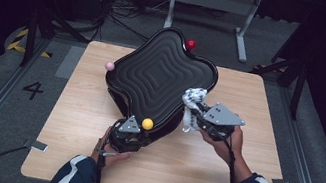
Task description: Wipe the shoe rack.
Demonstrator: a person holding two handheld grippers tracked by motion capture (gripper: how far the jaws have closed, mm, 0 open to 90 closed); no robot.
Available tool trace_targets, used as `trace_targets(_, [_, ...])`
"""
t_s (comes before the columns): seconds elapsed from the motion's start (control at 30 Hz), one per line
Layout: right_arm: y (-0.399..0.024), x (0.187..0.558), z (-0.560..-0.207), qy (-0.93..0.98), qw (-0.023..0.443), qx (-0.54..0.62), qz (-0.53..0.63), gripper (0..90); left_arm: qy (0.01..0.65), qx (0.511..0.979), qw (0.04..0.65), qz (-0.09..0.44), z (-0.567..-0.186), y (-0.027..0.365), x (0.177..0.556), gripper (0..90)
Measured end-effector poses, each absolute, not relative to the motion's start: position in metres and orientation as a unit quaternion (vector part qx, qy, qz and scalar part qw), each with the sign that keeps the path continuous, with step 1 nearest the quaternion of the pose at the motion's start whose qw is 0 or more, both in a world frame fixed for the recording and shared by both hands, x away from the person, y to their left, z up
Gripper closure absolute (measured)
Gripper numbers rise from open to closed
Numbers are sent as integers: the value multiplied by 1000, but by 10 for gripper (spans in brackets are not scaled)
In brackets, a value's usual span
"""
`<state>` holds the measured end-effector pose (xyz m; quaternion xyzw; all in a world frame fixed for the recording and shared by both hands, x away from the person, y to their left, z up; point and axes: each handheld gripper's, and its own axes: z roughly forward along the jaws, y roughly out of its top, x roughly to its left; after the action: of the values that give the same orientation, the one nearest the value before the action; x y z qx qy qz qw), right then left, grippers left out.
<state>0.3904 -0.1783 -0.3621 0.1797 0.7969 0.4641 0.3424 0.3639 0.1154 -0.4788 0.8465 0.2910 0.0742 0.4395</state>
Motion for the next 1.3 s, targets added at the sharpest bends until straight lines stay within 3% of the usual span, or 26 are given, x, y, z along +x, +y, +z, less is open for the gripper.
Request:
trace_targets(0.27, [-209,404,-351,765,373,235,469,811,291,847,440,74,-479,115,364,722])
trace_targets(0.47, [-214,406,-351,764,371,244,469,811,290,847,439,74,-479,115,364,722])
trace_targets(0.7, [-196,394,-351,780,373,199,461,811,290,847,439,75,-479,115,364,723])
trace_targets(1.3, [-126,353,-376,845,312,71,429,809,291,846,440,76,-479,115,364,723])
